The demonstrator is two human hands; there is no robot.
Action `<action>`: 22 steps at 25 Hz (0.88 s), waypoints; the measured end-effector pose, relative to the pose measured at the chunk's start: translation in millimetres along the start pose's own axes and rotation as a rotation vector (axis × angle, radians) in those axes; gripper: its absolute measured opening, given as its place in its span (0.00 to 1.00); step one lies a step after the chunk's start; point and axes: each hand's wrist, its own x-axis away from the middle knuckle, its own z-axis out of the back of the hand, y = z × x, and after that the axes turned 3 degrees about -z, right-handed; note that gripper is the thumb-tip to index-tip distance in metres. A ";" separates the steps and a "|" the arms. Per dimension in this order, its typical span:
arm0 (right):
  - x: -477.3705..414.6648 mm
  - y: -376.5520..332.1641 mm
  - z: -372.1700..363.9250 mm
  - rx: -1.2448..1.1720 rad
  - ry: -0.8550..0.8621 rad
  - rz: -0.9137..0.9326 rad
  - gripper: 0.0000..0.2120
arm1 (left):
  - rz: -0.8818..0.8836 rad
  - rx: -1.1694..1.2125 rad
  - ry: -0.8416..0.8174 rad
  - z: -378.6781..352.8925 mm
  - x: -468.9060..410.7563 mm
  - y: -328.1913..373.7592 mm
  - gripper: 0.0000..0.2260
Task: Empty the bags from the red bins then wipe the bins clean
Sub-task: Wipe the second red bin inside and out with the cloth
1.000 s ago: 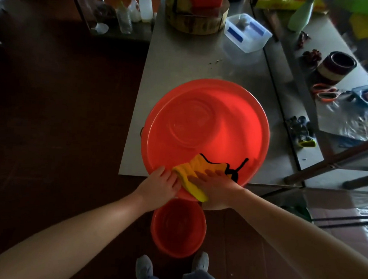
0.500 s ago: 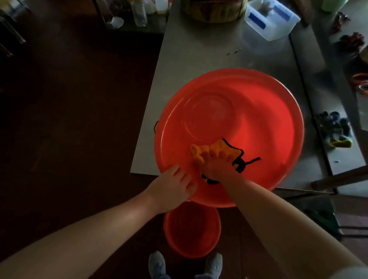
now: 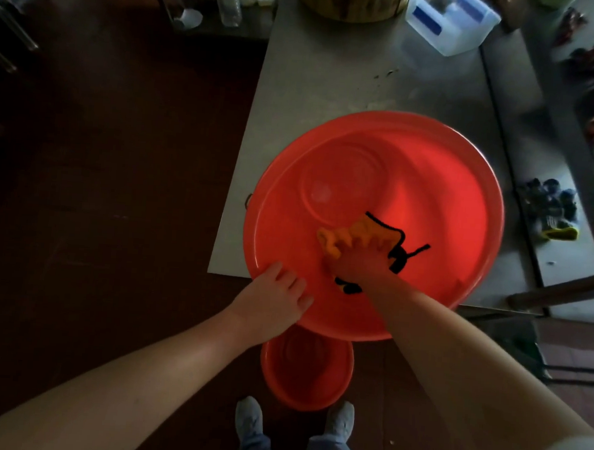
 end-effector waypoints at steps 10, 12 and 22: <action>48.6 6.6 8.9 0.040 -0.073 0.081 0.34 | -0.034 0.027 0.049 9.0 -3.0 5.1 0.19; 49.7 37.1 28.5 0.134 0.037 0.050 0.34 | -0.028 0.017 0.049 7.9 -2.0 8.5 0.22; 60.6 -42.9 8.2 -0.005 -0.259 0.040 0.33 | -0.017 0.004 0.061 -0.3 -7.9 12.7 0.11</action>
